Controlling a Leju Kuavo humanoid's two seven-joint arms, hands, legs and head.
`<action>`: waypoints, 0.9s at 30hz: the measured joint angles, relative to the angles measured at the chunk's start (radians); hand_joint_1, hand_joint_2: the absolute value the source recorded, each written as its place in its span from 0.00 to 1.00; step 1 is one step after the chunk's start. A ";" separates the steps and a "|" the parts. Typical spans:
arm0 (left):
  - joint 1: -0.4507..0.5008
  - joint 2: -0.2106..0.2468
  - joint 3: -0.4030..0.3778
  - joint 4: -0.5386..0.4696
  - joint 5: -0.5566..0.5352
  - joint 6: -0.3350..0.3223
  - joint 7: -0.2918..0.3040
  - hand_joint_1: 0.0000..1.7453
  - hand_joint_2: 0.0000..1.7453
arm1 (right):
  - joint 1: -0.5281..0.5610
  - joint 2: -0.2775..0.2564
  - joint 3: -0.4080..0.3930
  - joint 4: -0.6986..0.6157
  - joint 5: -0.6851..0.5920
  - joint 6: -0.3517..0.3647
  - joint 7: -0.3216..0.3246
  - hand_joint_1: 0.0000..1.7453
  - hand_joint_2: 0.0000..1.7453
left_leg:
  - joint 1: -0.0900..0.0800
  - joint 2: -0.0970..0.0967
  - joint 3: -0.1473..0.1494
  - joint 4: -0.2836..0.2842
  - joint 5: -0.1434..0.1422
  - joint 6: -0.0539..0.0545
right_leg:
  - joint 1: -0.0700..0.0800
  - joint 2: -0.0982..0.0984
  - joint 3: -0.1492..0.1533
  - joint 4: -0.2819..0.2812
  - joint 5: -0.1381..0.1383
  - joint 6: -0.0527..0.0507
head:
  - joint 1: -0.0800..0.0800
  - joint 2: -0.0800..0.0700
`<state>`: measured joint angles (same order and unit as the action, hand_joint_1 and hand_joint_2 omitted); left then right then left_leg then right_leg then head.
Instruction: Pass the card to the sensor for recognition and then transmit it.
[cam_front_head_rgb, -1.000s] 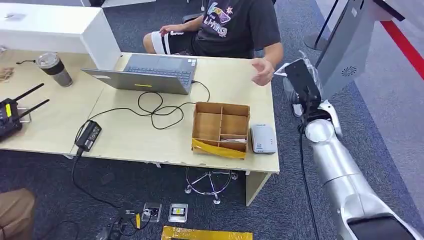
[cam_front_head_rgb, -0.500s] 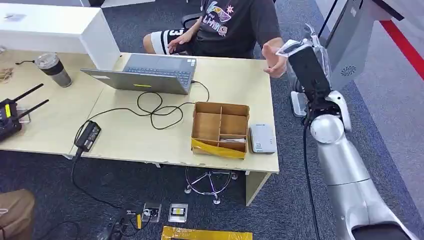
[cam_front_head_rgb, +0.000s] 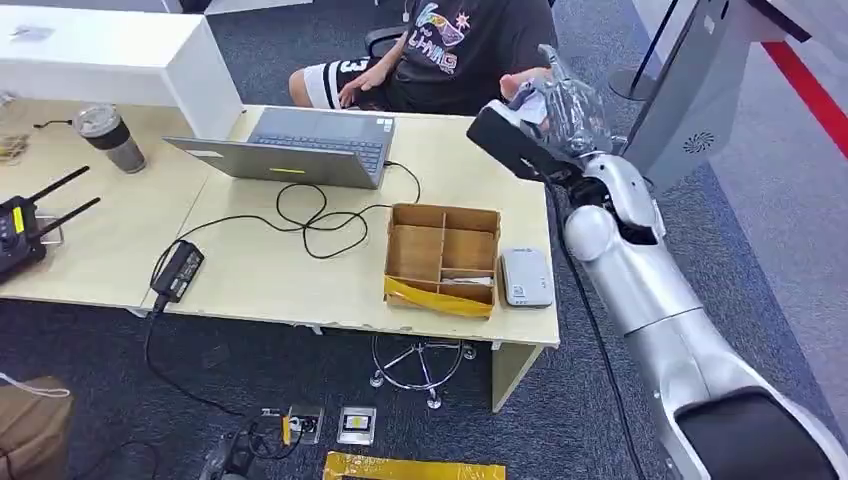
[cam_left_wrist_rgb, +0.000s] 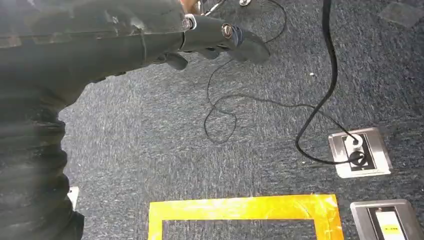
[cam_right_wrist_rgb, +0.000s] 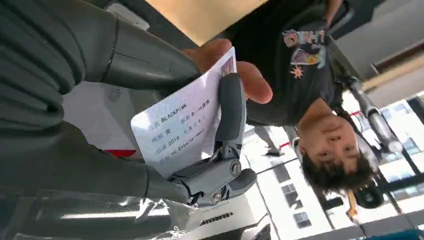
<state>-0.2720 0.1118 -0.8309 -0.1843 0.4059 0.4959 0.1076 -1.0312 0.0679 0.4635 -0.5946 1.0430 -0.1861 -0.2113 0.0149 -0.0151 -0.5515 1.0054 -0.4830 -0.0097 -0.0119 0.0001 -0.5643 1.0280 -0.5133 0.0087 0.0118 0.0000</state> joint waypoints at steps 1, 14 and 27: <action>-0.002 -0.001 -0.002 0.000 0.000 0.000 0.000 0.00 1.00 | -0.003 0.003 0.009 0.021 0.010 0.009 0.007 1.00 1.00 | 0.000 0.000 0.000 0.000 0.000 0.000 | 0.000 0.000 0.000 0.000 0.000 0.000 | 0.000 0.000; -0.004 -0.007 -0.005 0.000 0.006 -0.003 0.010 0.00 1.00 | -0.007 0.002 0.077 0.164 0.071 0.054 0.063 1.00 1.00 | 0.000 0.000 0.000 0.000 0.000 0.000 | 0.000 0.000 -0.001 0.000 0.000 0.000 | 0.000 0.000; -0.005 -0.010 -0.005 0.000 0.005 -0.005 0.010 0.00 1.00 | -0.011 -0.027 0.101 0.222 0.074 0.022 0.117 0.00 1.00 | 0.000 0.001 0.000 0.000 0.000 0.000 | 0.000 0.001 -0.001 0.000 0.000 0.000 | 0.000 0.000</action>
<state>-0.2768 0.1022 -0.8362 -0.1843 0.4112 0.4910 0.1171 -1.0420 0.0408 0.5646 -0.3731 1.1166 -0.1636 -0.0946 0.0148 -0.0145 -0.5513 1.0057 -0.4830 -0.0098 -0.0120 0.0012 -0.5651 1.0278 -0.5131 0.0088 0.0122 -0.0004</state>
